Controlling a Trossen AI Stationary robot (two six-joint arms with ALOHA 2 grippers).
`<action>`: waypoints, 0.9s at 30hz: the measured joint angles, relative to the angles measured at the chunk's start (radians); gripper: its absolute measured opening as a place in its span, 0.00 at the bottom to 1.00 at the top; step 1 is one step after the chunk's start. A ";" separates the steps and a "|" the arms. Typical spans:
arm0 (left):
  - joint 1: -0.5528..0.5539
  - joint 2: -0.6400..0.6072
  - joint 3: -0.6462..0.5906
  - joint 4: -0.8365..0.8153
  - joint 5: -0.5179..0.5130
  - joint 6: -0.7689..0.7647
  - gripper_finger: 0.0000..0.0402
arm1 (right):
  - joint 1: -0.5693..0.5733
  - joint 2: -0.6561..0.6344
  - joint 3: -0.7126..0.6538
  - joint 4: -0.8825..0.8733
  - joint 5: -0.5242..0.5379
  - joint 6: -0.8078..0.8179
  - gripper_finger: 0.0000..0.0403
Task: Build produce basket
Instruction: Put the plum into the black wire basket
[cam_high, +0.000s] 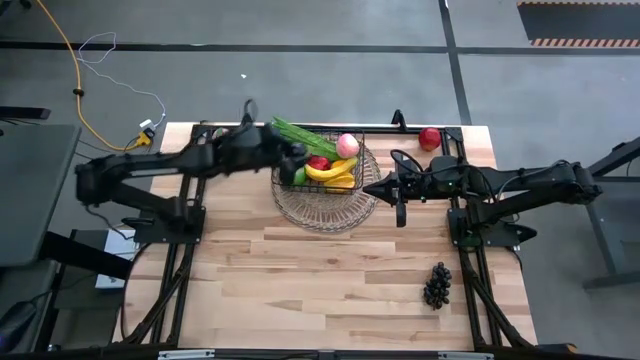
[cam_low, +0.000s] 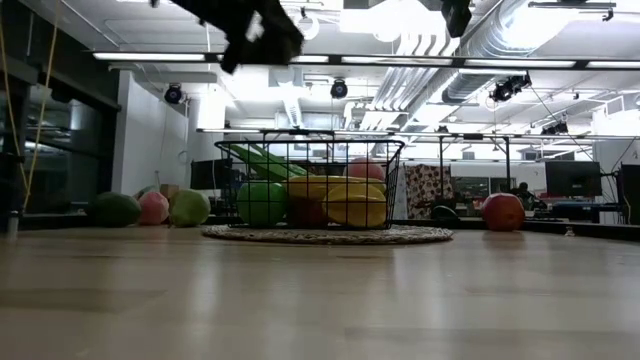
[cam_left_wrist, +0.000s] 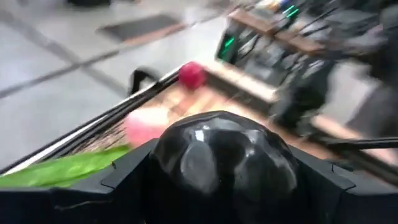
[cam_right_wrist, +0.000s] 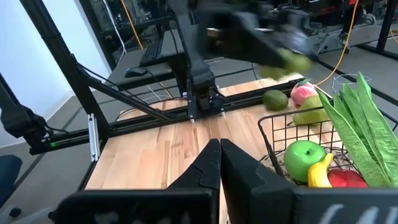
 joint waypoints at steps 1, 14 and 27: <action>0.022 0.040 0.032 -0.041 0.001 -0.004 0.68 | 0.000 0.000 0.000 0.000 0.000 0.003 0.00; 0.121 0.386 0.163 -0.341 0.014 -0.169 0.68 | 0.000 0.000 0.000 -0.007 0.000 0.019 0.00; 0.122 0.457 0.164 -0.368 0.014 -0.326 0.71 | 0.000 0.000 0.000 -0.010 0.000 0.018 0.00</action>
